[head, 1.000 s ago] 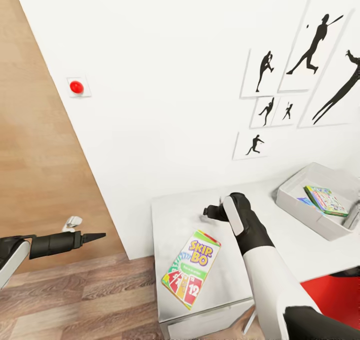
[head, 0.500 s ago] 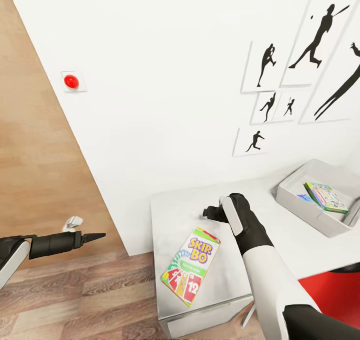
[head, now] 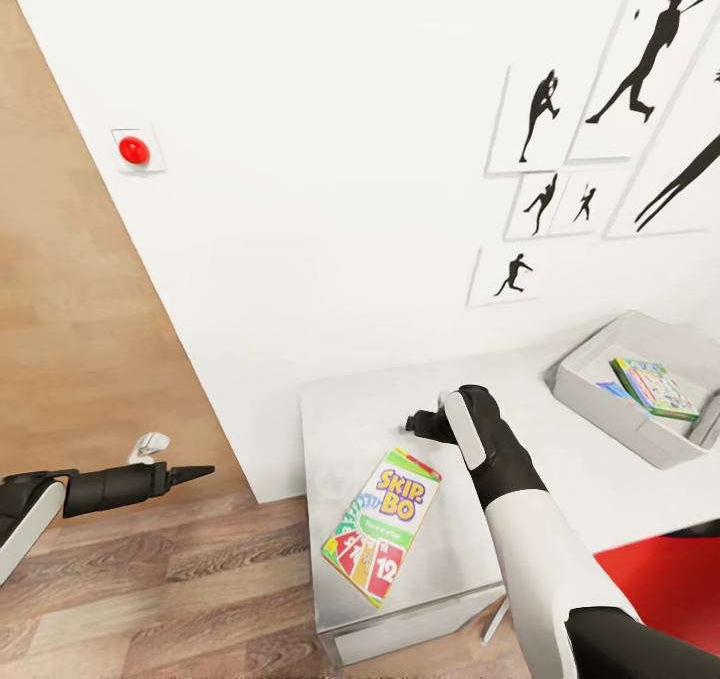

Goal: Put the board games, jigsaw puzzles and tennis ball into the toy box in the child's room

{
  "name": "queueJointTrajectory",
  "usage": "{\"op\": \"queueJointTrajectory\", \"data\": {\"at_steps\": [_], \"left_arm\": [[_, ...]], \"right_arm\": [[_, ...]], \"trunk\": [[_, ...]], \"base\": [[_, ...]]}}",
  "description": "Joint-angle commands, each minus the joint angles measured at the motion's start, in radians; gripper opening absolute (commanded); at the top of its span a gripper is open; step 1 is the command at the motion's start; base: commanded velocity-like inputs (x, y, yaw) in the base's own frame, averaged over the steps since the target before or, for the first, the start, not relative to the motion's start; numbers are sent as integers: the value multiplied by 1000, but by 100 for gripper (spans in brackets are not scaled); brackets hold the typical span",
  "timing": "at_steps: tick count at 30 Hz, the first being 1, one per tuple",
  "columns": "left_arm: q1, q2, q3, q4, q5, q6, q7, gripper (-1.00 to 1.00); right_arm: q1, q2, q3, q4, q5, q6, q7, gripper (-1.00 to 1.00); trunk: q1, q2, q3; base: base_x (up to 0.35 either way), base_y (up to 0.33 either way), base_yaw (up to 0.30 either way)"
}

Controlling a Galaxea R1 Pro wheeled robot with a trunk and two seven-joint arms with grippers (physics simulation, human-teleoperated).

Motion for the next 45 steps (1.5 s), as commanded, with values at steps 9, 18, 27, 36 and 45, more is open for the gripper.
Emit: {"op": "queueJointTrajectory", "data": {"at_steps": [9, 18, 27, 36, 45], "left_arm": [[-1, 0, -2, 0, 6, 6, 22, 100], [-1, 0, -1, 0, 7, 6, 23, 100], [-1, 0, -1, 0, 7, 6, 23, 100], [-1, 0, -1, 0, 7, 6, 23, 100], [-1, 0, -1, 0, 7, 6, 23, 100]], "right_arm": [[-1, 1, -2, -1, -11, 2, -10, 100], [-1, 1, -3, -1, -12, 1, -8, 100], [-1, 1, -4, -1, -12, 0, -8, 100], [-1, 1, -4, -1, -12, 0, -8, 100], [-1, 1, -4, -1, -12, 0, -8, 100]], "trunk": [[1, -2, -17], [1, -2, -32], [1, -2, -46], [1, -2, -61], [1, -2, -76]], "base": [[0, 0, 0], [8, 33, 0], [31, 131, 0], [1, 129, 0], [7, 102, 0]]}}
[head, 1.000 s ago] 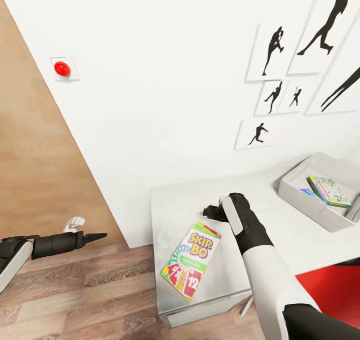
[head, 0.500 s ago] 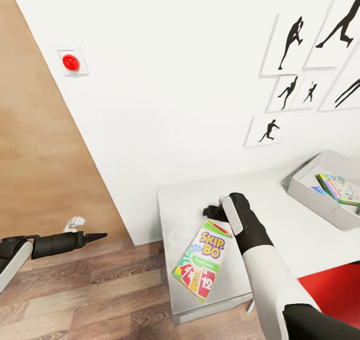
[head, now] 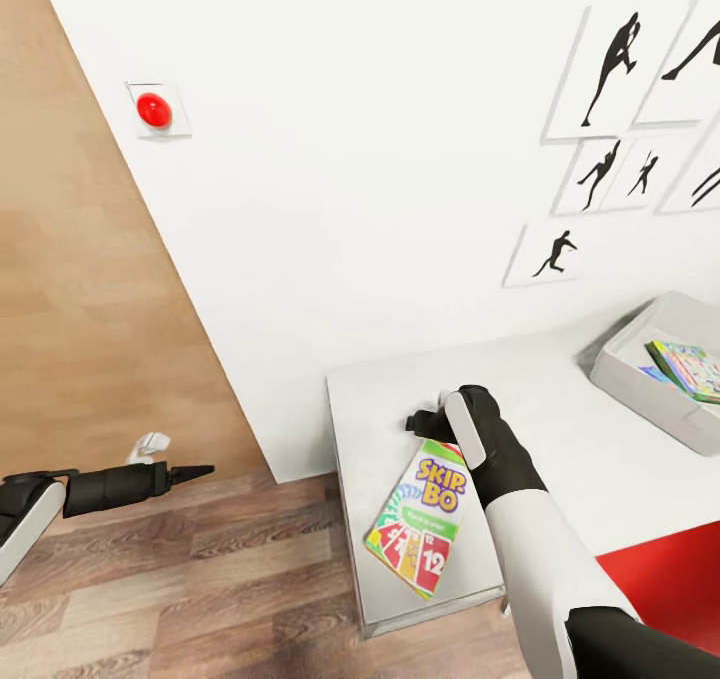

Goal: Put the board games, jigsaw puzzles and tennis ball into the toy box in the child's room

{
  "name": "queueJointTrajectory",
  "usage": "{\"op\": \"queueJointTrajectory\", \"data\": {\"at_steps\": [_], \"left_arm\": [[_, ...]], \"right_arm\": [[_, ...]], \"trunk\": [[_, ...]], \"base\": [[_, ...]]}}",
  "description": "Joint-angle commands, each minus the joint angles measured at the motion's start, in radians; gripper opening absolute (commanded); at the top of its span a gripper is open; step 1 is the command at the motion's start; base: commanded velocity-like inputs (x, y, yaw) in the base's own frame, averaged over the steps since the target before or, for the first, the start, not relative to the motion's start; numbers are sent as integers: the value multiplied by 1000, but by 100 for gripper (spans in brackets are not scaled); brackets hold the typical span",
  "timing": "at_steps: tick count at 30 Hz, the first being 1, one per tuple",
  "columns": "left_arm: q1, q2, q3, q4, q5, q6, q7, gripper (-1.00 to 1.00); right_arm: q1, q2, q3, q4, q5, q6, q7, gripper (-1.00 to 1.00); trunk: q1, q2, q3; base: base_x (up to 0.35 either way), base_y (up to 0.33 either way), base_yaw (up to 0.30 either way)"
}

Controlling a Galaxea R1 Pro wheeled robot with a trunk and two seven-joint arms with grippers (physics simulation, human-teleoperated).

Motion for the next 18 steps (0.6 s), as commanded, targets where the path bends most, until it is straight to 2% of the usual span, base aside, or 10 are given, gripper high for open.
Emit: {"op": "queueJointTrajectory", "data": {"at_steps": [1, 10, 18], "left_arm": [[-1, 1, -2, 0, 6, 5, 1, 100], [-1, 1, -2, 0, 4, 5, 1, 100], [-1, 1, -2, 0, 4, 5, 1, 100]], "right_arm": [[-1, 1, -3, -1, -11, 2, -10, 100], [-1, 1, -7, -1, -11, 4, -9, 100], [-1, 1, -7, -2, -9, 4, -9, 100]], "trunk": [[1, -2, -4], [1, -2, -18], [1, -2, -21]], "base": [[59, 130, 0], [25, 41, 0], [1, 1, 0]]}}
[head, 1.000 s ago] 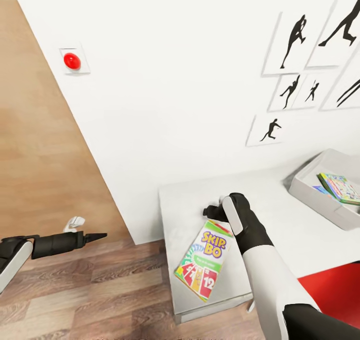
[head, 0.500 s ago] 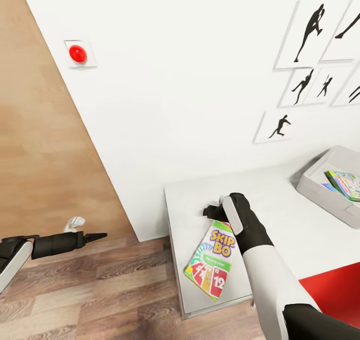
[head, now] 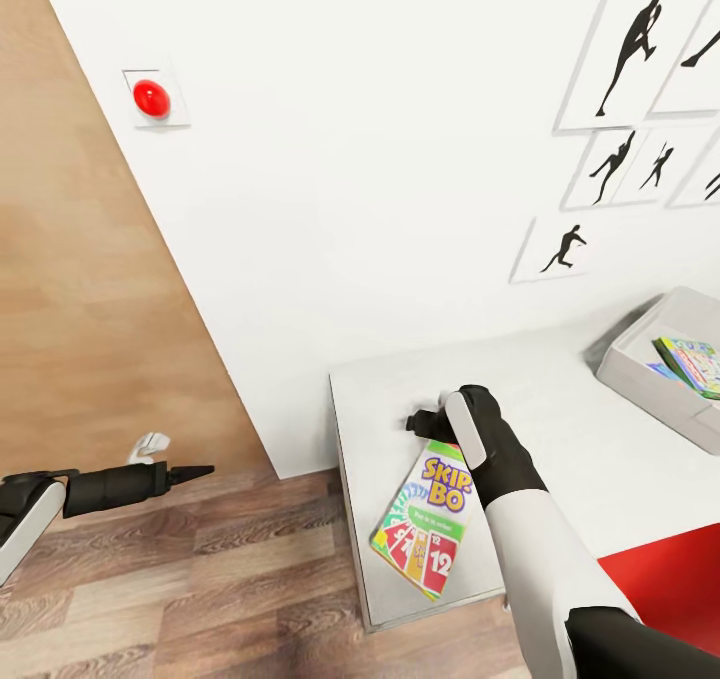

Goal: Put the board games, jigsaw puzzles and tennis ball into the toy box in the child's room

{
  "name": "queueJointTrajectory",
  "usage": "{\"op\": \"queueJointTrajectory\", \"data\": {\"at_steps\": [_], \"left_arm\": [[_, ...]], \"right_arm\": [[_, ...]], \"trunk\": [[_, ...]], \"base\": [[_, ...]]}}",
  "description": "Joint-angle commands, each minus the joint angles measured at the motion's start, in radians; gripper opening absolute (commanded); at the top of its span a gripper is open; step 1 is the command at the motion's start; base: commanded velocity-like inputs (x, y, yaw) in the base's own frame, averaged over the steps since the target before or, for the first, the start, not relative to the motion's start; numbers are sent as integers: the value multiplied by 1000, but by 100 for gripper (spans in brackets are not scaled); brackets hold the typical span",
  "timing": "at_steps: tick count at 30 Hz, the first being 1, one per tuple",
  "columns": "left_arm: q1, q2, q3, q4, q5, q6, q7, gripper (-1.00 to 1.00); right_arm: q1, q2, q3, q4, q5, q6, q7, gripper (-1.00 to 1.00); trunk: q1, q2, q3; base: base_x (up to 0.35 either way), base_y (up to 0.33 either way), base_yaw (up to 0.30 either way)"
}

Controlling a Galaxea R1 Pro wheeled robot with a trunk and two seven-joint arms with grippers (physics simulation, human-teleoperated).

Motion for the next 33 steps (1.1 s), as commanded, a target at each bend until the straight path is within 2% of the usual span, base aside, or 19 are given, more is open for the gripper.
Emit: {"op": "queueJointTrajectory", "data": {"at_steps": [1, 9, 33], "left_arm": [[-1, 1, -2, 0, 6, 5, 1, 100], [-1, 1, -2, 0, 6, 5, 1, 100], [-1, 1, -2, 0, 5, 5, 1, 100]], "right_arm": [[-1, 1, -3, -1, -10, 2, -10, 100], [-1, 1, -3, -2, -11, 2, -10, 100], [-1, 1, -3, -2, -9, 2, -8, 100]], "trunk": [[1, -2, -2], [1, -2, -4], [1, -2, -35]], "base": [[0, 0, 0], [0, 0, 0], [0, -21, 0]]}}
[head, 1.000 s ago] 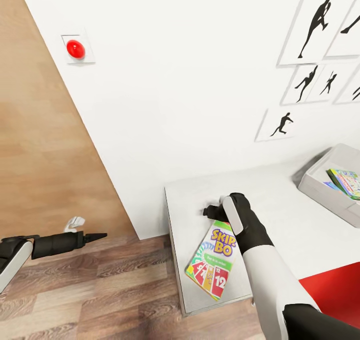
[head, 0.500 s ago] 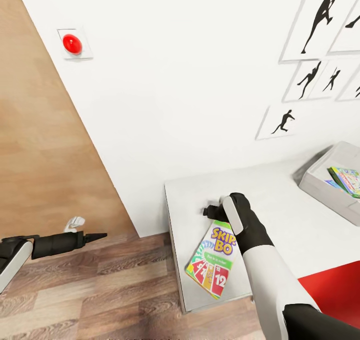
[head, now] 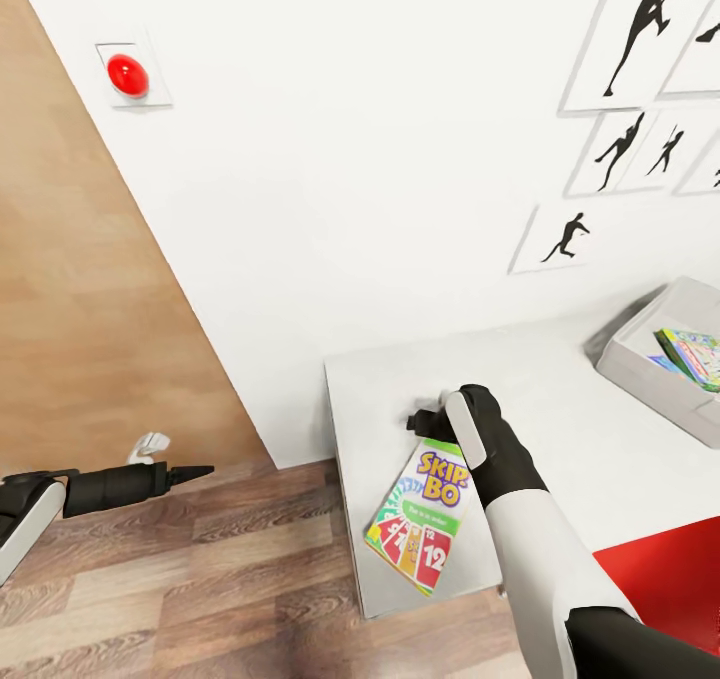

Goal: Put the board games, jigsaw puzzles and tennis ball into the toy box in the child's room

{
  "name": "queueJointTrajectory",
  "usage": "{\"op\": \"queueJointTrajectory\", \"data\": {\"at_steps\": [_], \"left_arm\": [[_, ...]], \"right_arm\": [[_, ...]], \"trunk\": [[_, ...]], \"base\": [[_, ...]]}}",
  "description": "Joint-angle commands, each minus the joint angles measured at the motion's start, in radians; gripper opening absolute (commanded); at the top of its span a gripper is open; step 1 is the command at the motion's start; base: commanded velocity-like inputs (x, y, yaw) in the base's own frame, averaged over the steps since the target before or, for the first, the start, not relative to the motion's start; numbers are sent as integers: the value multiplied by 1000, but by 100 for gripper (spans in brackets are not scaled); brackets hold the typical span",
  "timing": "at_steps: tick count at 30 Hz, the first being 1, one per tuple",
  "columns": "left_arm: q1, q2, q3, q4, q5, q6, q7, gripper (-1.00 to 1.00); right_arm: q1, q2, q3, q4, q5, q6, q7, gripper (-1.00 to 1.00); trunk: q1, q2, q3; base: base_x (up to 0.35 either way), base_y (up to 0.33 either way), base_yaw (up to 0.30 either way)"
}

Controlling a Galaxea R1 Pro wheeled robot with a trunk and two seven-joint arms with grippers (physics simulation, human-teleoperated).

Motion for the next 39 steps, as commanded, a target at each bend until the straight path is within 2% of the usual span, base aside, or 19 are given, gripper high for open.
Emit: {"op": "queueJointTrajectory", "data": {"at_steps": [1, 10, 28, 39], "left_arm": [[-1, 1, -2, 0, 6, 6, 1, 100], [-1, 1, -2, 0, 6, 6, 1, 100], [-1, 1, -2, 0, 6, 6, 1, 100], [-1, 1, -2, 0, 6, 6, -1, 100]], "right_arm": [[-1, 1, -2, -1, -14, 2, -10, 100], [0, 1, -2, -1, -14, 2, -9, 100], [1, 1, -2, 0, -16, 2, -9, 100], [1, 1, -2, 0, -16, 2, -9, 100]], "trunk": [[1, -2, -2], [1, -2, -3], [1, -2, -24], [1, -2, -24]], "base": [[0, -41, 0], [0, -9, 0], [0, 0, 0], [-154, 80, 0]]}}
